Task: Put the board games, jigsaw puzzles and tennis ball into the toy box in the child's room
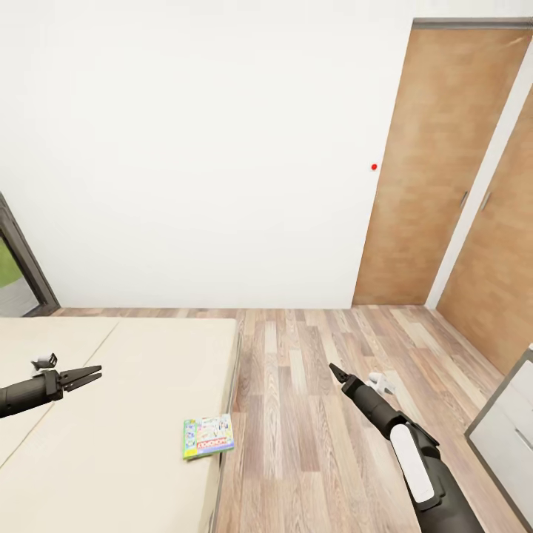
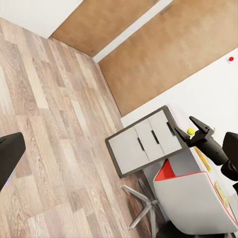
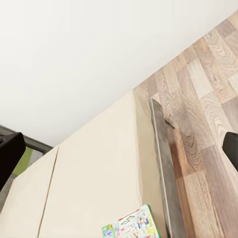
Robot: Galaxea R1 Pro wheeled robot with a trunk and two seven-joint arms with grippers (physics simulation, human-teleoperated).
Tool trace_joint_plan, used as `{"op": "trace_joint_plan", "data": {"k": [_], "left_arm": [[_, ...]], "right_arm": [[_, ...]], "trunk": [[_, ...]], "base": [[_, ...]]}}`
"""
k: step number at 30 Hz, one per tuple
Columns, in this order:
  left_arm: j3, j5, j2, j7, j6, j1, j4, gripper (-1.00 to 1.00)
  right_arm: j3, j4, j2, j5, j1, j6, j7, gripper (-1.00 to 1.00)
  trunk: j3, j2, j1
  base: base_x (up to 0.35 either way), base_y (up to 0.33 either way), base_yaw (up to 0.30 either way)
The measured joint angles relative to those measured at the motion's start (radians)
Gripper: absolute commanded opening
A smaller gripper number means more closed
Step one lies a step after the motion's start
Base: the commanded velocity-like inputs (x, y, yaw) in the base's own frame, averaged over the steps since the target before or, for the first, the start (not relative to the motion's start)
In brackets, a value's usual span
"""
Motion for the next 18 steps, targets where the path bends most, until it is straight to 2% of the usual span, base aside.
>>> {"op": "trace_joint_plan", "data": {"k": [18], "left_arm": [[0.000, 0.000, -0.009, 0.000, 0.000, 0.000, 0.000, 1.00]], "right_arm": [[0.000, 0.001, 0.000, 0.000, 0.000, -0.002, -0.002, 1.00]], "trunk": [[0.030, 0.000, 0.000]], "base": [[0.000, 0.000, 0.000]]}}
